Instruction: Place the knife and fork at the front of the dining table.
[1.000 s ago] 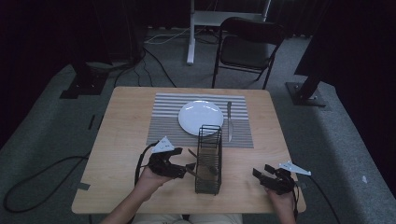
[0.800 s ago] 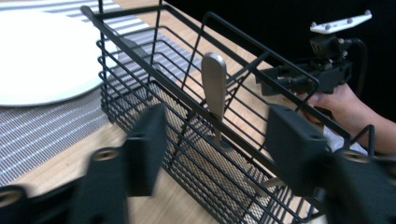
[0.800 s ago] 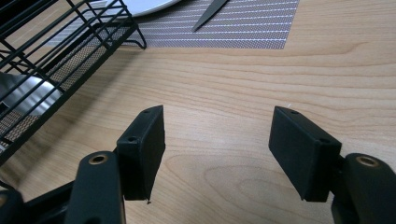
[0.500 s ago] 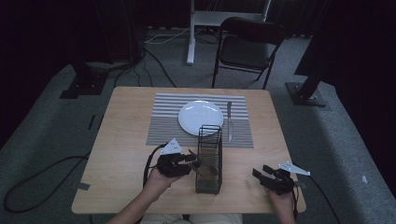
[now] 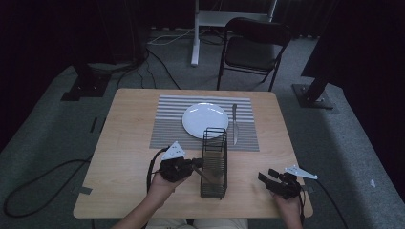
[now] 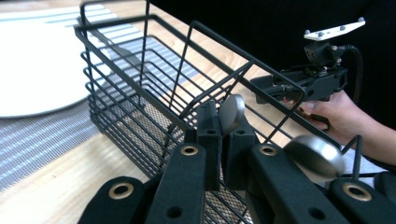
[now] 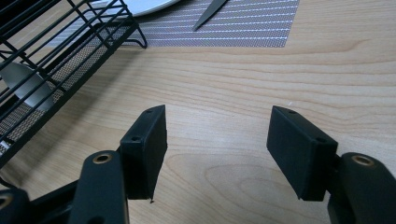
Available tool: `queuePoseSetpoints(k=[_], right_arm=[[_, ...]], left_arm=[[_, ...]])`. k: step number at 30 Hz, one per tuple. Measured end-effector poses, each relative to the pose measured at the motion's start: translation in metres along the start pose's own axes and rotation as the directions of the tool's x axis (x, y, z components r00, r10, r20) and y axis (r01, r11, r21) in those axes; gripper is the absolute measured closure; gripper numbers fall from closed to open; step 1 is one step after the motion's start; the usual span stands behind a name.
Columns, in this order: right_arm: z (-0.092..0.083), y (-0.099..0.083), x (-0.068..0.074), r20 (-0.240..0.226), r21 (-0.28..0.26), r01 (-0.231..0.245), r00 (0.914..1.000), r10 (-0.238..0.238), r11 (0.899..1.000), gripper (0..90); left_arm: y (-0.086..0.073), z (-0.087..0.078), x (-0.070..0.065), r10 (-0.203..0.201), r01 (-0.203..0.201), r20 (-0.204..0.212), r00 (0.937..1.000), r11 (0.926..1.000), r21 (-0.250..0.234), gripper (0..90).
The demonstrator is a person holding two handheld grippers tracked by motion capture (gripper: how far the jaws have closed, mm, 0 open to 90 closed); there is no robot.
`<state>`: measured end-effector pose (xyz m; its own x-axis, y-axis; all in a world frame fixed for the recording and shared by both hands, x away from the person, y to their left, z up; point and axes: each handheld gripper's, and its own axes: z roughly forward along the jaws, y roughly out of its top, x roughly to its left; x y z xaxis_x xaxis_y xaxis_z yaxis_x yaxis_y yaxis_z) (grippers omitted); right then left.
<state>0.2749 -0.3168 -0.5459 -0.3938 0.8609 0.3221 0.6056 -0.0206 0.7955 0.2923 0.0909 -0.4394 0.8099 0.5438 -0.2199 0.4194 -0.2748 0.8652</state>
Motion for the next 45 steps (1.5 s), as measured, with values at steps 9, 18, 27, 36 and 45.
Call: queuePoseSetpoints(k=[9, 18, 27, 36, 45], right_arm=[[0.000, 0.000, -0.001, -0.001, -0.005, -0.008, 1.0000, 0.008, 1.000, 37.8], [0.000, 0.000, -0.001, 0.000, -0.005, -0.008, 1.0000, 0.008, 1.000, 35.9], [0.000, 0.000, -0.002, -0.006, -0.005, -0.015, 0.9999, 0.015, 1.000, 35.9], [-0.001, 0.000, -0.002, -0.010, -0.006, -0.020, 0.9998, 0.020, 1.000, 35.9], [0.000, 0.000, -0.002, -0.010, -0.002, -0.022, 0.9997, 0.022, 1.000, 35.9]], left_arm=[[0.011, -0.006, -0.001, 0.040, -0.040, 0.000, 0.9992, 0.9988, -0.029, 87.5], [0.025, -0.003, -0.003, 0.078, -0.076, 0.022, 0.9967, 0.9940, -0.079, 87.5], [0.048, -0.011, -0.011, 0.140, -0.134, 0.045, 0.9892, 0.9842, -0.115, 87.9], [0.062, -0.035, -0.009, 0.143, -0.128, 0.076, 0.9868, 0.9759, -0.177, 87.9], [0.087, -0.094, -0.017, 0.203, -0.179, 0.043, 0.9781, 0.9304, -0.320, 88.0]])
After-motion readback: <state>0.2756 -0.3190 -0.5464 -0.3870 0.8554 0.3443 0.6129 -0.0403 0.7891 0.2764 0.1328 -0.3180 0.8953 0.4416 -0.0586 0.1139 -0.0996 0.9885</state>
